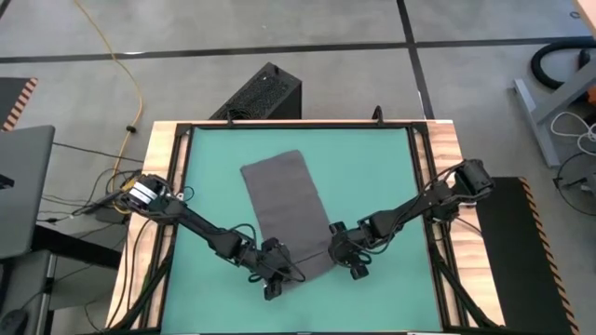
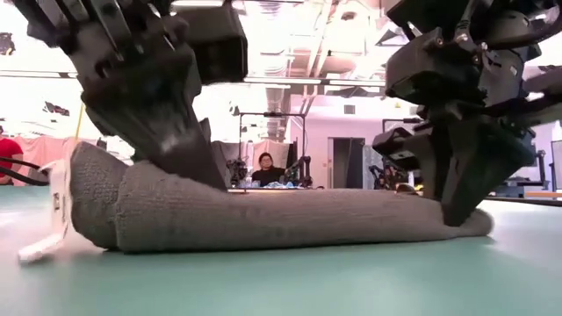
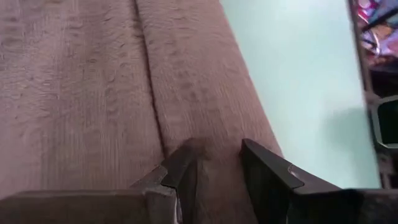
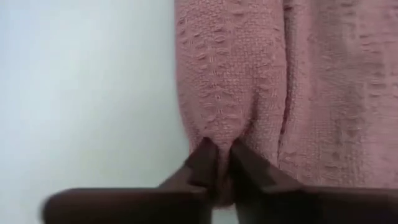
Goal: Roll towel into tight, uniform cylinder
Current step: Roll the gray towel
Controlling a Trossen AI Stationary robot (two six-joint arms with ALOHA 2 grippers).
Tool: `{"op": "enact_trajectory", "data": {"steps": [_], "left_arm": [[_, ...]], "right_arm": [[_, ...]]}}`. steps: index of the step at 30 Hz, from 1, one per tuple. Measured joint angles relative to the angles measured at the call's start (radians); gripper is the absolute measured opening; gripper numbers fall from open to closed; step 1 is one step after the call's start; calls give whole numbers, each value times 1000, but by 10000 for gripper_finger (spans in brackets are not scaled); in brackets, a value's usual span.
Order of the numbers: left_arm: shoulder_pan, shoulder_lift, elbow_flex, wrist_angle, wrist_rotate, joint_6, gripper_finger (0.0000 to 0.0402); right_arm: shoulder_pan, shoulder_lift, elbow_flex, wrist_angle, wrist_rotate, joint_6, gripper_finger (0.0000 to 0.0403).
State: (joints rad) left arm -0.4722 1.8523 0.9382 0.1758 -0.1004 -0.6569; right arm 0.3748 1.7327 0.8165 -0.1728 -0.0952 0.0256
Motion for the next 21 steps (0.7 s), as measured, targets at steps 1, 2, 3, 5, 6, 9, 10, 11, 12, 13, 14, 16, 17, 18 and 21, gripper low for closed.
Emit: {"op": "enact_trajectory", "data": {"steps": [1,2,3,5,6,9,10,11,12,13,14,16,17,18,21], "left_arm": [[-1,-13,0,-3,3,15,112],[-1,-26,-1,-3,2,30,112],[-1,-41,-2,-2,-3,47,112],[-2,-72,-2,5,-13,82,112],[-3,-84,-1,7,-17,95,112],[-11,-90,-1,26,-34,121,112],[-17,-89,-1,34,-44,126,112],[-24,-84,-1,54,-51,133,112],[-34,-79,0,74,-58,139,114],[-42,-72,1,86,-69,140,116],[-49,-66,0,93,-76,140,120],[-61,-58,0,121,-82,148,132],[-65,-55,0,142,-86,149,141],[-70,-55,0,151,-92,149,151],[-73,-51,12,140,-97,149,185]], "right_arm": [[-8,-14,-2,-3,-29,22,43],[-17,-24,-3,-8,-69,47,28],[-29,-35,-3,-7,-114,71,21],[-55,-49,-6,-8,-198,128,21],[-69,-56,-6,-9,-231,158,21],[-100,-64,-8,-13,-301,243,31],[-108,-64,-8,-13,-315,264,35],[-116,-63,-8,-14,-322,281,38],[-123,-60,-8,-13,-330,294,39],[-128,-59,-8,-12,-334,306,39],[-131,-59,-8,-11,-335,316,39],[-138,-59,-7,-6,-335,334,35],[-142,-59,-7,-2,-335,342,33],[-147,-59,-6,3,-334,351,31],[-156,-59,-6,7,-334,368,31]]}}
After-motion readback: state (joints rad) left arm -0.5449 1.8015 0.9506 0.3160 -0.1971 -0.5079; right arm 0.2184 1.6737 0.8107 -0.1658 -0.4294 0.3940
